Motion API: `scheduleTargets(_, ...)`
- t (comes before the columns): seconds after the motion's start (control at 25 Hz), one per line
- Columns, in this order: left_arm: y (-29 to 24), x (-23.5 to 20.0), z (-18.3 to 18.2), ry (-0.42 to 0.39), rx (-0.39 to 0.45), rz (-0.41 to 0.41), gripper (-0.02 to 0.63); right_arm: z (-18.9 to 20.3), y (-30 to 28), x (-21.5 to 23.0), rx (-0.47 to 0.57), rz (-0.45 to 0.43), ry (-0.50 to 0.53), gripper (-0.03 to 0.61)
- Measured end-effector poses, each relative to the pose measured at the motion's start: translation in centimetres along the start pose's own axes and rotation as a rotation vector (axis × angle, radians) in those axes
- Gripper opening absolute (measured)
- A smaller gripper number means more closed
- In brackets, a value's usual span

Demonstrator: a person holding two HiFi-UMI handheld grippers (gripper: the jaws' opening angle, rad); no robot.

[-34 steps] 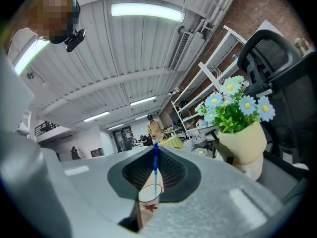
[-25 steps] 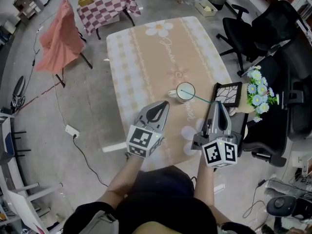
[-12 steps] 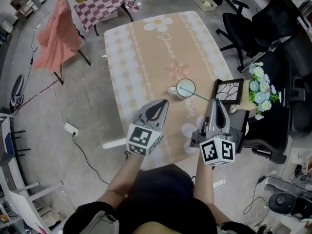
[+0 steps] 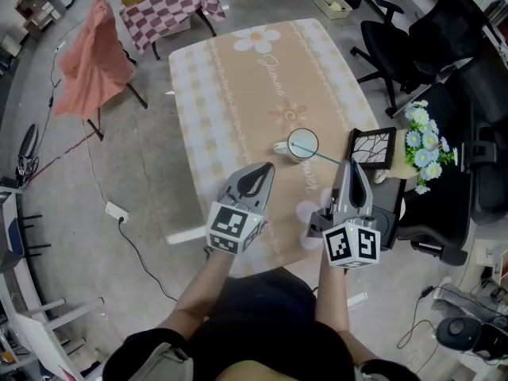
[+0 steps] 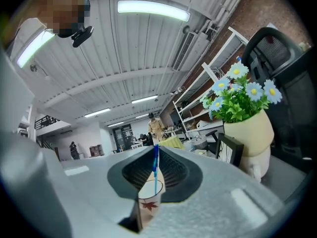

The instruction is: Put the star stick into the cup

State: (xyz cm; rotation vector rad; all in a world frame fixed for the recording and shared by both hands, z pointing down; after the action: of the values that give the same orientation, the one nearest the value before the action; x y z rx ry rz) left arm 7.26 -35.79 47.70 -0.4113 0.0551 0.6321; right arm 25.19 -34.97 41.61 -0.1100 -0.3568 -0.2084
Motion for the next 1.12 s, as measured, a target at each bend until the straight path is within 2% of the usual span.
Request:
scheduleTargets(0.12, 0.0, 0.0, 0.0, 0.000, -0.002, 0.001, 0.012, 0.0, 0.0, -0.2, 0.004, -0.006, 0.004, 0.026)
scheduleTargets(0.44, -0.1, 0.5, 0.1, -0.004, 0.001, 0.016, 0.012, -0.2, 0.8, -0.2, 0.008, -0.014, 0.009, 0.124)
scheduleTargets(1.12, 1.3, 1.6, 0.2, -0.011, 0.033, 0.025, 0.012, -0.3, 3.5, -0.7, 0.031, 0.003, 0.027, 0.124)
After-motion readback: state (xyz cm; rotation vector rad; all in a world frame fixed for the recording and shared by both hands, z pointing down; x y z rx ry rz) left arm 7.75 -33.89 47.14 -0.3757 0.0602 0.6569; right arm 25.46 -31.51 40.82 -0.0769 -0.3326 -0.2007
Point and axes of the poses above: the fingertips, and each gripper's own axes: y backward along the fingers, x to its right, z out of its underside, the point moved 3 cm from there along y, backward along the fingers, and after that the axes turned 7 degrees about -x, right-handed, at the moved point
